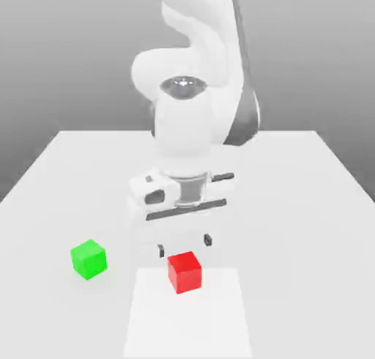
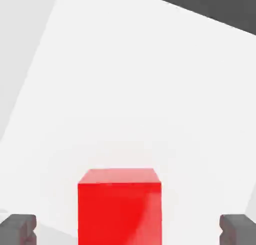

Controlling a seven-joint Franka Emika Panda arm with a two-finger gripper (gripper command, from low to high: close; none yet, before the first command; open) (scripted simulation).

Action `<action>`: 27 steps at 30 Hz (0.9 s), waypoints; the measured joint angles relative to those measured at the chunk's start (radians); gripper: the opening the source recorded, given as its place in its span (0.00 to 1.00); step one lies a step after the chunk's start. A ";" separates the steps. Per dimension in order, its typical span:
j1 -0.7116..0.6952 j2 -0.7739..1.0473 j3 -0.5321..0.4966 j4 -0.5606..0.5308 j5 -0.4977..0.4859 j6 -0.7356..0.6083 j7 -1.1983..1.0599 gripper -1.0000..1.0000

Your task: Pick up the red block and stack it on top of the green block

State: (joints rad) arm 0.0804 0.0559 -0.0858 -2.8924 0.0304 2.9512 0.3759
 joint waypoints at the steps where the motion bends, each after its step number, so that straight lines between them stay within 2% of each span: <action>1: -0.004 0.038 0.009 0.004 0.019 0.032 -0.014 0.50; 3: -0.039 0.112 0.046 0.014 0.032 0.095 -0.025 0.50; 4: -0.048 0.131 0.054 0.016 0.033 0.112 -0.026 0.00; 11: -0.055 0.128 0.061 0.016 0.031 0.109 -0.025 0.00; 18: -0.051 -0.103 0.038 -0.017 -0.035 -0.089 0.023 0.00; 27: -0.297 -0.231 -0.120 -0.004 -0.123 -0.228 0.136 0.00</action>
State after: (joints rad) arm -0.2167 -0.1753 -0.2055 -2.8964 -0.0931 2.7233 0.5115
